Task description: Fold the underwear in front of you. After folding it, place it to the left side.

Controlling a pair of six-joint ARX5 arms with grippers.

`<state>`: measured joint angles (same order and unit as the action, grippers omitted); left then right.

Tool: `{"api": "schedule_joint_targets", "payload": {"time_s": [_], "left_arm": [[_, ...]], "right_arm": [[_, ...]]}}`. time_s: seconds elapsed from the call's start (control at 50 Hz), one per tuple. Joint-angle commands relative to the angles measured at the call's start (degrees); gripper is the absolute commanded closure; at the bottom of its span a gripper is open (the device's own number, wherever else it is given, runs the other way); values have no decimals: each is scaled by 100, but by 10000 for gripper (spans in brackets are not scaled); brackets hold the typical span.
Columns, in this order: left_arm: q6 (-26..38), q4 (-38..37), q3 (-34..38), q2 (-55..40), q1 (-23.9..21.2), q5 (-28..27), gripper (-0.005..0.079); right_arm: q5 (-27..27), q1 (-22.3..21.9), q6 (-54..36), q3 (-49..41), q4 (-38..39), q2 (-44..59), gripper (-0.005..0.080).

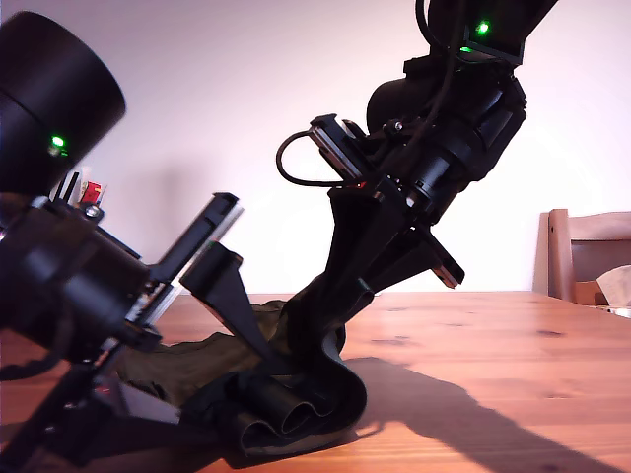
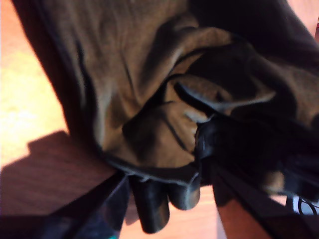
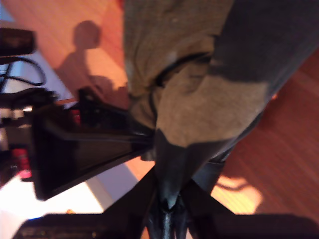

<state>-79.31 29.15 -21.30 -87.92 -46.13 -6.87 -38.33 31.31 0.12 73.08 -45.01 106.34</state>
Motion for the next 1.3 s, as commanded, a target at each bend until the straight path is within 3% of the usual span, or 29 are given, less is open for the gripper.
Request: {"api": "schedule_joint_targets", "payload": {"time_s": [0.0, 0.1, 0.2, 0.4, 0.78, 1.06, 1.28], "left_arm": [[52, -35, -50, -249, 55, -85, 320], [66, -37, -116, -308, 118, -323, 346], [66, -42, -122, -310, 177, -490, 434], [-24, -37, -122, -310, 251, -636, 773], [-85, 168, -122, 77, 264, -1528, 763], [-66, -634, -122, 946, 291, -1943, 764], [-243, -833, -122, 1346, 391, -2221, 764]], "right_arm": [[-35, 57, -15, -70, 4, 28, 764], [-37, 57, -15, -70, 2, 28, 763], [-37, 57, -17, -70, 0, 28, 763], [-37, 57, -17, -70, 11, 28, 763], [-28, -33, -236, -63, -286, 28, 763], [74, -490, -625, -35, -1014, -57, 763], [96, -686, -654, 254, -1563, -197, 763]]}}
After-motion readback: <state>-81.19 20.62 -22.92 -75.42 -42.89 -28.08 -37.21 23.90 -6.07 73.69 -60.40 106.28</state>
